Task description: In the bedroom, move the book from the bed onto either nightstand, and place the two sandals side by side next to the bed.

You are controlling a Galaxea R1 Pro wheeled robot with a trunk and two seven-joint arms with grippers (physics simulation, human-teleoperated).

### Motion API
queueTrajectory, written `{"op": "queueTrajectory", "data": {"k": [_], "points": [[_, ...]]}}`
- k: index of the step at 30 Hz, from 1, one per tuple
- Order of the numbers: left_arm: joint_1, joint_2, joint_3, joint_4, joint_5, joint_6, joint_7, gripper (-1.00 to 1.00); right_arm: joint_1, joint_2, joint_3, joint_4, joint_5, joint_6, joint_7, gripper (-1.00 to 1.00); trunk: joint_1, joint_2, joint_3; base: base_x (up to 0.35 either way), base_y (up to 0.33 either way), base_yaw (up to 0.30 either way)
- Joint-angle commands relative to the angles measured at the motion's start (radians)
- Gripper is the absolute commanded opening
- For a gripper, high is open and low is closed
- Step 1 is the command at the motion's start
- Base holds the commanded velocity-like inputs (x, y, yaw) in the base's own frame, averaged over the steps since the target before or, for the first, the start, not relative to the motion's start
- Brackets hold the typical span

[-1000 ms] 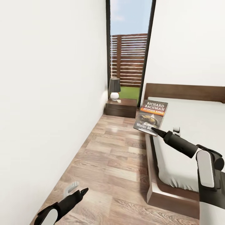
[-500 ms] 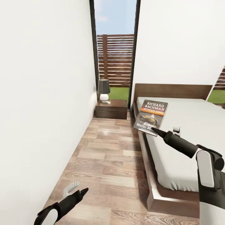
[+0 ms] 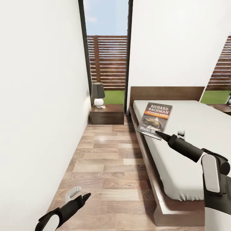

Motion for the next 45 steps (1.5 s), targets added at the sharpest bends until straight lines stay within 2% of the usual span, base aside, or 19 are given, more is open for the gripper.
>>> {"op": "queueTrajectory", "data": {"k": [1,18,45], "points": [[-0.001,0.001,-0.002,-0.001,0.01,0.001,0.009,1.0,-0.001,0.001,-0.001,0.0,0.004,0.005,0.007,-1.0,0.0,0.0,-0.001,0.258,0.222,-0.056],[-0.001,0.001,-0.004,-0.001,0.008,0.001,0.01,1.0,-0.001,0.001,0.0,0.002,0.005,0.005,0.007,-1.0,0.0,0.0,-0.001,0.27,0.191,-0.014],[-0.001,0.0,-0.005,-0.001,0.006,0.001,0.012,1.0,-0.002,0.0,0.001,0.008,0.005,0.005,0.007,-1.0,0.0,0.0,-0.001,0.322,0.011,0.0]]}}
